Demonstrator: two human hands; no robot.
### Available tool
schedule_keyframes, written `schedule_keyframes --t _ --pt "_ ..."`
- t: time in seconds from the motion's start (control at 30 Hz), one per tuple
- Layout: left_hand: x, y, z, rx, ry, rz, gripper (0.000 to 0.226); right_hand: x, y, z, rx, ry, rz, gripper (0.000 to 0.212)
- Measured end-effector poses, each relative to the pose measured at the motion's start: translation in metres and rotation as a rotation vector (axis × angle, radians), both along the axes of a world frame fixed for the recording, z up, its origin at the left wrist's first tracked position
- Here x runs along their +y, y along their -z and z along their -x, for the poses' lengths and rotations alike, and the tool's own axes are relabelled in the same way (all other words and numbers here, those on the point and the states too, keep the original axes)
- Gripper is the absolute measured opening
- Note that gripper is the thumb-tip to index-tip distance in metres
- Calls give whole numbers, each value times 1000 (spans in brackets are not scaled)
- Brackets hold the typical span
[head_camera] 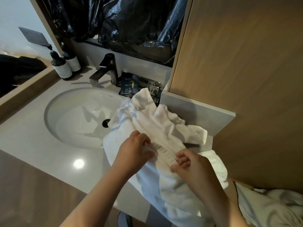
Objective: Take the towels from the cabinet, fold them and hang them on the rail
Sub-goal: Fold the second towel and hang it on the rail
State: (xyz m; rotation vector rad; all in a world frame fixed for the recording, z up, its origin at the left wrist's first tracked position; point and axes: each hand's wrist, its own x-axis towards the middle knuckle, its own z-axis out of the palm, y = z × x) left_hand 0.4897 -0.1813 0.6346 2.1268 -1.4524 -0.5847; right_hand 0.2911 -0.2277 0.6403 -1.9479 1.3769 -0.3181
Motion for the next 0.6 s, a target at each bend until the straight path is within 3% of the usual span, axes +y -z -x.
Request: schedule_keyframes --t 0.2,0.37,0.5,0.6 --pt "4 0 4 6 -38 90 8 -4 -3 3 39 -64 -2 8" --pt "8 -10 3 53 -49 161 9 -1 -10 7 -29 -105 6 4" --pt "15 -19 -5 58 -26 94 17 0 -20 7 -34 -145 -31 9" --pt "24 -20 -11 -2 11 41 22 -6 -22 7 -35 -84 55 11"
